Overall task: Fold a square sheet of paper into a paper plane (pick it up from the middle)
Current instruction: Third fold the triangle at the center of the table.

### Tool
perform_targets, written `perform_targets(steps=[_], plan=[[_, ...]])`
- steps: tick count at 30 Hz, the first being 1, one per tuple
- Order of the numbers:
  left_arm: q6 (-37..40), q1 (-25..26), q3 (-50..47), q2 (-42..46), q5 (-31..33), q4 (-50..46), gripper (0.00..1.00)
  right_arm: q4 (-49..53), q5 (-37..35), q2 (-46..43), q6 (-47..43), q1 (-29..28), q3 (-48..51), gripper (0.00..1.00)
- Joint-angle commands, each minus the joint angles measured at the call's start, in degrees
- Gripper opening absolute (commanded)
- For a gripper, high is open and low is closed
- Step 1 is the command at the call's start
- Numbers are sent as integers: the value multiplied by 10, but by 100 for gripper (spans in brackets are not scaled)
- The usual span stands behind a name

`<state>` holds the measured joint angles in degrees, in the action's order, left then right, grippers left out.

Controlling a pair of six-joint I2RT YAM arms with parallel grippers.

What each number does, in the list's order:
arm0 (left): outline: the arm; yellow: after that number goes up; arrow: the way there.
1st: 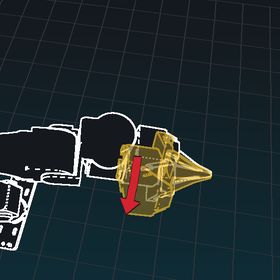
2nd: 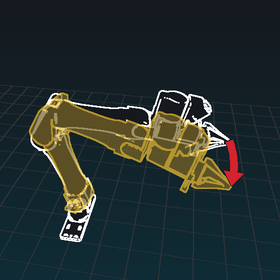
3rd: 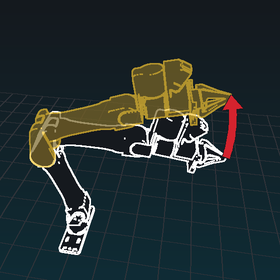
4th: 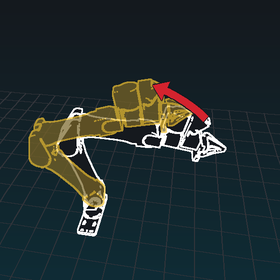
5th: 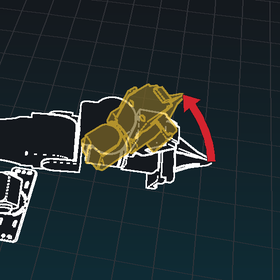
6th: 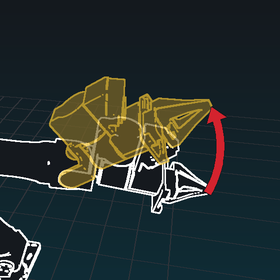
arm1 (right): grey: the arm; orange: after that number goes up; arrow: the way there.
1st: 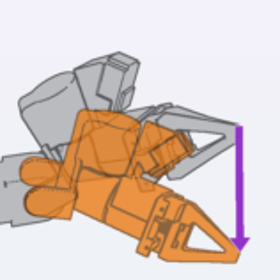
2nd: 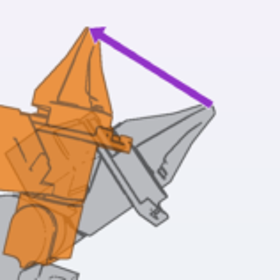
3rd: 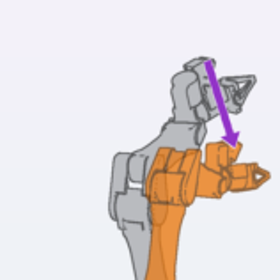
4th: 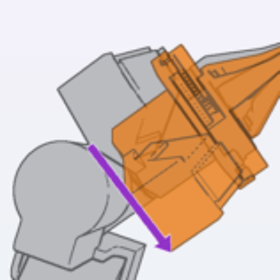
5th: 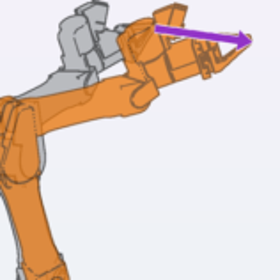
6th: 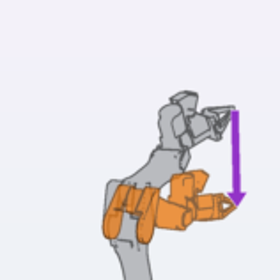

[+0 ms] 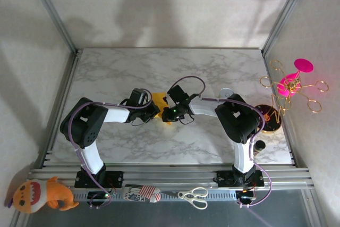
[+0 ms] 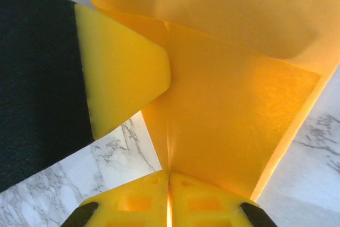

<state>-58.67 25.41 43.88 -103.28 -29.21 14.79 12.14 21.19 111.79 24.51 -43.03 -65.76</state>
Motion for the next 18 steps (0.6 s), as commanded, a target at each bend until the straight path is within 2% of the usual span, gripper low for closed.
perform_targets(steps=[1, 12, 18], plan=[[16, -9, -11, -41, 49, -91, 5, 50, -8, -11, -28, -1, 44, 11], [24, -11, -4, -41, 48, -98, 4, 94, 14, -83, -80, 6, 100, 11], [26, -10, 0, -40, 41, -95, 4, 37, 8, -127, -66, 10, 71, 12]])
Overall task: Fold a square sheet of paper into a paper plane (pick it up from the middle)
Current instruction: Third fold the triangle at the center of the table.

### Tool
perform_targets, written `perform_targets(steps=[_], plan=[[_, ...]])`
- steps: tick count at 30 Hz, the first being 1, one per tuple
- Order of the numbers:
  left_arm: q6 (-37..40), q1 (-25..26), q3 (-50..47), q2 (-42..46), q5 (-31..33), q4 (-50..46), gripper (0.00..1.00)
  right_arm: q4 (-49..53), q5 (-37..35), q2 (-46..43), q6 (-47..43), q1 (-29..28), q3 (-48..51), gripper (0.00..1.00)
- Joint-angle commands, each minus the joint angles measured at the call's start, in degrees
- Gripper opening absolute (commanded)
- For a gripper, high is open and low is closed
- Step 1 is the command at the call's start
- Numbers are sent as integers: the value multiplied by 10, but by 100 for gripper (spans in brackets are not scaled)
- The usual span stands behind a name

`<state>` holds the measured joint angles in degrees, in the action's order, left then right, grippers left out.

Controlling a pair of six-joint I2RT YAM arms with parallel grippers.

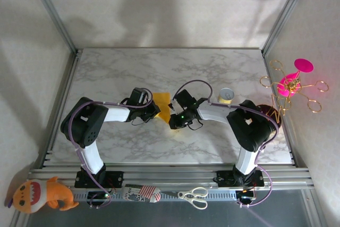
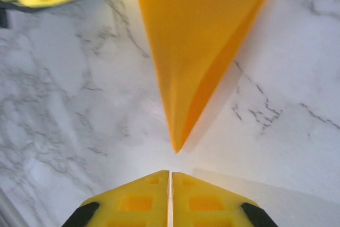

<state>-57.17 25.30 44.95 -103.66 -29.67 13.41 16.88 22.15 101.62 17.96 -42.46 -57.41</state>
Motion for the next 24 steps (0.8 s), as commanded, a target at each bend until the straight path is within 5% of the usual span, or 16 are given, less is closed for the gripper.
perform_targets(steps=[1, 24], plan=[[11, -9, -11, -35, 45, -81, 4, -21, 1, -23, 6, 4, -17, 12], [24, -7, 11, -6, 20, -57, 10, -24, -30, 97, 48, -8, -68, 10]])
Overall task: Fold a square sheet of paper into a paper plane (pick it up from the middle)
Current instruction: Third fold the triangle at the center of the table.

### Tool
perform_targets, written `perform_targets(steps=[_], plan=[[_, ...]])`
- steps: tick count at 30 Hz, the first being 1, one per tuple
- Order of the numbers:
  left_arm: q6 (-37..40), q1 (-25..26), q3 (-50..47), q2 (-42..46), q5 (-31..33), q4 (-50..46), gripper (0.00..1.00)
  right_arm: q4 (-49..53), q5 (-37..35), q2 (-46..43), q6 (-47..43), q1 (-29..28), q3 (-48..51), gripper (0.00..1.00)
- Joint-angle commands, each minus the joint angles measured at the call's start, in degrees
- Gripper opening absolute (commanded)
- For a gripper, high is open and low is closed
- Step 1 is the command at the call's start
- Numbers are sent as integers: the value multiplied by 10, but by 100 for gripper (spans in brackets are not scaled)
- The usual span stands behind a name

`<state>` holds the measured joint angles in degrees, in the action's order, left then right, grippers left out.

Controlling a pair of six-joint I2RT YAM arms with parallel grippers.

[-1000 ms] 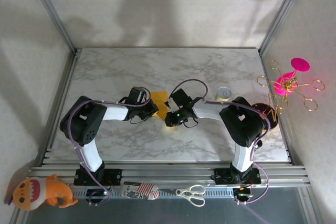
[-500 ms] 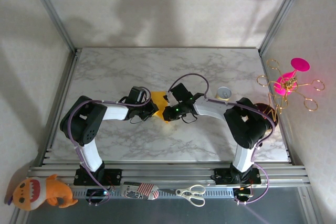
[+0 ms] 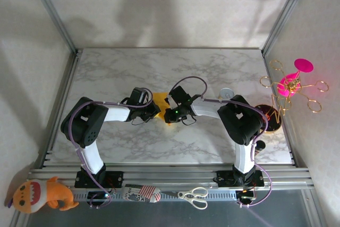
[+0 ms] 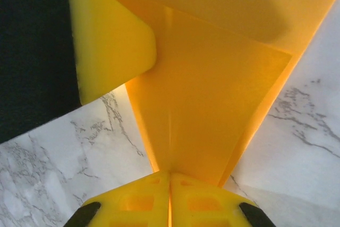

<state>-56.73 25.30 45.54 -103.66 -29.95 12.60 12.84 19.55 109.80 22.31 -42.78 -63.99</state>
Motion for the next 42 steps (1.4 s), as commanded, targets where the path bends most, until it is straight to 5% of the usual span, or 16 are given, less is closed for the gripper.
perform_targets(steps=[1, 7, 13, 31, 42], plan=[[25, -7, 9, 1, 17, -42, 11, 20, -4, 16, 3, -5, -2, 10], [74, -4, 13, 61, 17, -24, 18, 45, -22, 24, 0, -5, 2, 9], [84, 8, -35, 84, 3, 13, 9, 58, -29, 35, 9, -5, -6, 6], [123, 43, -3, 9, -3, -8, 5, 76, -39, 45, 12, -5, -10, 4], [157, 26, 21, -15, 61, -94, 4, 107, -78, 45, -16, -5, 19, 4]])
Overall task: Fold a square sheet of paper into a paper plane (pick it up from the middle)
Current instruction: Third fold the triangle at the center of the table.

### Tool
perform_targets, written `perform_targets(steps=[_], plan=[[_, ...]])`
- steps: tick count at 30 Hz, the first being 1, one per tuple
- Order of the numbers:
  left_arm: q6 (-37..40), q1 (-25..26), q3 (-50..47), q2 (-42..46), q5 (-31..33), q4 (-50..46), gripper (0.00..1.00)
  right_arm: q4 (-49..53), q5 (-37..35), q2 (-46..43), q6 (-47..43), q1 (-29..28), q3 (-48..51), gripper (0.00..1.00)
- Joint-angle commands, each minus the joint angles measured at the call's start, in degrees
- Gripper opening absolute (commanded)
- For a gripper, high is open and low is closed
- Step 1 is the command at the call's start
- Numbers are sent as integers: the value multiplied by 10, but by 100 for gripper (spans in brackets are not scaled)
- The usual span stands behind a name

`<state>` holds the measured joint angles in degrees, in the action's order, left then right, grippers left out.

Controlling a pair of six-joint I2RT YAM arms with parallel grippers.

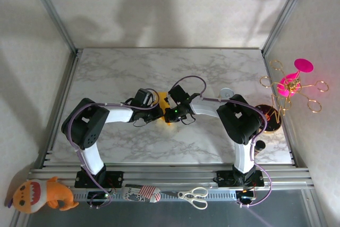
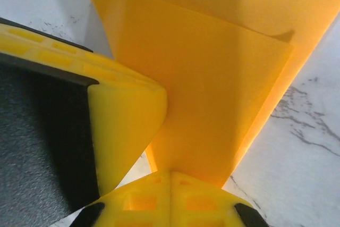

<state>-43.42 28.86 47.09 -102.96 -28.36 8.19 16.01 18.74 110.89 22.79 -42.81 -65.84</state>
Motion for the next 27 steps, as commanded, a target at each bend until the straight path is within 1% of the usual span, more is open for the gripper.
perform_targets(steps=[1, 5, 11, 20, 23, 27], plan=[[29, -15, 8, -25, 44, -53, 4, 80, -76, 33, -25, -4, 42, 4], [56, -39, 23, -35, 42, -75, 6, 96, -96, 32, -40, -4, 55, 4], [92, -97, 47, -41, 32, -101, 8, 106, -114, 35, -50, -3, 69, 3], [108, -179, 72, -48, 41, -102, 8, 105, -108, 34, -45, -3, 70, 3], [113, -193, 89, -29, 38, -115, 9, 96, -99, 32, -38, -3, 61, 4], [94, -191, 85, 35, 15, -109, 12, 60, -65, 23, -10, -3, 30, 6]])
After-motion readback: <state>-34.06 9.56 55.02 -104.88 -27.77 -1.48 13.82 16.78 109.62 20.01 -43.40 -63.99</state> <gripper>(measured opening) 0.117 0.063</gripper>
